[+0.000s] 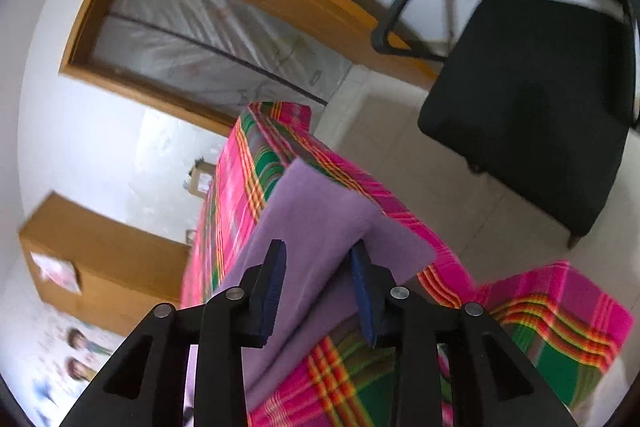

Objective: Fold clothes

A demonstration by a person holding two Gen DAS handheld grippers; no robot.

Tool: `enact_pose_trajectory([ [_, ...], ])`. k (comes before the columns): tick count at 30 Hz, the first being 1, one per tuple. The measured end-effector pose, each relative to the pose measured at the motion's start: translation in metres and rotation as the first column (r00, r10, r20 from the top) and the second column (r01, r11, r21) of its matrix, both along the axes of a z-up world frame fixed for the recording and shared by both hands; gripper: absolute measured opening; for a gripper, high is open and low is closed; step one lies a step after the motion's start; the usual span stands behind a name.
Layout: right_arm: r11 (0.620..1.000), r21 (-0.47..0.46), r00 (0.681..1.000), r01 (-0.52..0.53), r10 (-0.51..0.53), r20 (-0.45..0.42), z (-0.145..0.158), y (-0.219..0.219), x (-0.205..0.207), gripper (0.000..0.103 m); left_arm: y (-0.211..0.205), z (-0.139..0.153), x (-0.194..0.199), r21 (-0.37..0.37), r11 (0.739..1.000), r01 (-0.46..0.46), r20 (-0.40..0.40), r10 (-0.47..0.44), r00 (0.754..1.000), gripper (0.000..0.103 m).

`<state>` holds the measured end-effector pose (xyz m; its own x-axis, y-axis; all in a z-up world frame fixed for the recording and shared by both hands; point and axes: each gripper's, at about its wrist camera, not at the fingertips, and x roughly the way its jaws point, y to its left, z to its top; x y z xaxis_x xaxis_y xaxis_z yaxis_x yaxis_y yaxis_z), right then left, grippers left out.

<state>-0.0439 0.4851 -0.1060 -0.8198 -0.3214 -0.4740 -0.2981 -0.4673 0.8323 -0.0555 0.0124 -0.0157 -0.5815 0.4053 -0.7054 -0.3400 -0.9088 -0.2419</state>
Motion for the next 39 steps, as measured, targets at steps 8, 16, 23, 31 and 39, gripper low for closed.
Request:
enact_pose_trajectory([
  [8,0.993,-0.116,1.0,-0.007,0.006,-0.004,-0.016,0.019,-0.021,0.035,0.023,0.008,-0.009,-0.002,0.999,0.044,-0.008,-0.044,0.999,0.004],
  [16,0.999,-0.012,0.995,-0.034,0.032,-0.096,0.021,0.015,-0.012,0.003,0.041,0.015,-0.015,0.011,0.997,0.08,-0.013,-0.08,0.997,0.004],
  [23,0.998,-0.067,1.0,-0.02,0.021,0.017,-0.011,0.026,-0.011,0.009,0.046,0.01,-0.018,0.008,0.996,0.089,0.004,-0.089,0.996,0.004],
  [31,0.994,-0.112,0.999,-0.007,0.002,-0.045,-0.013,0.039,-0.017,0.035,0.045,0.001,-0.018,0.008,0.997,0.082,0.025,-0.082,0.996,0.004],
  [39,0.987,0.002,0.987,-0.163,0.163,-0.008,-0.008,0.043,-0.058,0.036,0.049,-0.002,-0.017,0.008,0.996,0.091,0.034,-0.091,0.995,0.004],
])
